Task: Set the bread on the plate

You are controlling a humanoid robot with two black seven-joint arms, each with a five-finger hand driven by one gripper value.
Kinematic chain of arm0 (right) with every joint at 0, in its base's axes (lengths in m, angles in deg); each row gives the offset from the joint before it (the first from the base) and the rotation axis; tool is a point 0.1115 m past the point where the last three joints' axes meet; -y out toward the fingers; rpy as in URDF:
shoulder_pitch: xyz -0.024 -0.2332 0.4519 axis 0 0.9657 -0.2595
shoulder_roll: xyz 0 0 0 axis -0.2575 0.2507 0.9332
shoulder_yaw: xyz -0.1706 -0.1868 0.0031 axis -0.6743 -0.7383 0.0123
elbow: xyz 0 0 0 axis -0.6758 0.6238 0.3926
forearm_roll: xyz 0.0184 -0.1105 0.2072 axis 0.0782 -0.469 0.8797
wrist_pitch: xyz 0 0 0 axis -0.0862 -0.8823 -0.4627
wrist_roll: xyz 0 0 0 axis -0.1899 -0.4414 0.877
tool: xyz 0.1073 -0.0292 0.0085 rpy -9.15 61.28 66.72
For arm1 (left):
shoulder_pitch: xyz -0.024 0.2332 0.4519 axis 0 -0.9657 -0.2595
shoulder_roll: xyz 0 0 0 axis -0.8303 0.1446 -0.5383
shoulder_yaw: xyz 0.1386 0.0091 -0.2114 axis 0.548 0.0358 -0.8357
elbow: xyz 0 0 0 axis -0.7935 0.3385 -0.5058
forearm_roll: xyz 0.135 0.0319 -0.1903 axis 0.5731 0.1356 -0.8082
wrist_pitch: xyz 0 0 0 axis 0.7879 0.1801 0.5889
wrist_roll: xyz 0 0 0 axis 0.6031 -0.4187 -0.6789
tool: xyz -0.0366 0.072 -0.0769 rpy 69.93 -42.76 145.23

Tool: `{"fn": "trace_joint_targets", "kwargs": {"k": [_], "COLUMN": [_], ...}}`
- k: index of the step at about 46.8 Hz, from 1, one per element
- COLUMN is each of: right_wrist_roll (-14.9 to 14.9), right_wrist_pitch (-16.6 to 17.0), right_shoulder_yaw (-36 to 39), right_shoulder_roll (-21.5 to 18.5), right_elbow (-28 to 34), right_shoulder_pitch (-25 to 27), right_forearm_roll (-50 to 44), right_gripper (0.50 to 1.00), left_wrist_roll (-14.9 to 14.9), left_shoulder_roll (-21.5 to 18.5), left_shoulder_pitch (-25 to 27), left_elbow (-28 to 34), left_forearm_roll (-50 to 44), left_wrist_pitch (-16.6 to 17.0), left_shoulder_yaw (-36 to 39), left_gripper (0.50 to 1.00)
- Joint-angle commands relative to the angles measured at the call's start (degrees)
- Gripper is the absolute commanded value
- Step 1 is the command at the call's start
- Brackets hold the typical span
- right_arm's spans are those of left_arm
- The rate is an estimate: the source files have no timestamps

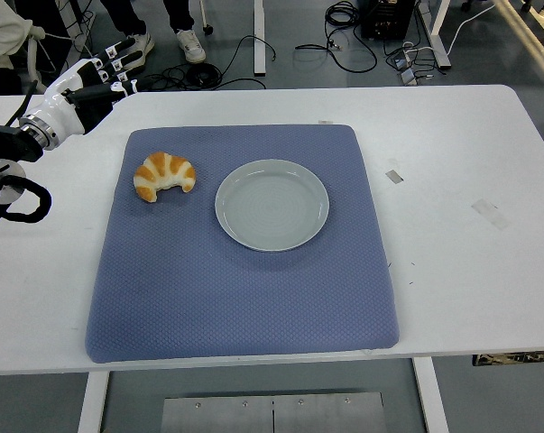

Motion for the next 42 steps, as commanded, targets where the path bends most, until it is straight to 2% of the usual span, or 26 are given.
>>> {"fn": "trace_joint_targets", "kwargs": {"k": [1, 12, 19, 24, 30, 36, 42], "right_wrist_roll": [0.0, 0.0, 0.0, 0.0, 0.0, 0.0, 0.0], "right_wrist_pitch": [0.0, 0.0, 0.0, 0.0, 0.0, 0.0, 0.0], "right_shoulder_yaw": [0.0, 0.1, 0.0, 0.0, 0.0, 0.0, 0.0], "right_shoulder_roll": [0.0, 0.0, 0.0, 0.0, 0.0, 0.0, 0.0], "right_elbow": [0.0, 0.0, 0.1, 0.0, 0.0, 0.0, 0.0], "right_shoulder_pitch": [0.0, 0.0, -0.1, -0.1, 0.0, 0.0, -0.1], "right_forearm_roll": [0.0, 0.0, 0.0, 0.0, 0.0, 0.0, 0.0], "right_gripper": [1.000, 1.000, 1.000, 1.000, 1.000, 1.000, 1.000], "left_wrist_roll": [-1.9, -3.0, -3.1, -3.0, -3.2, -3.2, -3.1], "left_shoulder_roll": [0.0, -0.1, -0.2, -0.3, -0.3, -1.4, -3.2], "left_shoulder_pitch": [1.2, 3.6, 5.6, 5.6, 6.5, 9.0, 11.2], "left_elbow": [0.0, 0.0, 0.0, 0.4, 2.7, 7.6, 9.9], "left_forearm_roll": [4.2, 10.5, 15.9, 16.3, 17.4, 17.7, 17.7], "left_wrist_pitch": [0.2, 1.2, 5.3, 4.8, 4.9, 5.0, 5.5], "left_shoulder_yaw": [2.5, 7.0, 11.7, 12.6, 15.7, 21.1, 21.9], "left_gripper": [0.983, 0.983, 0.983, 0.983, 0.983, 0.983, 0.983]}}
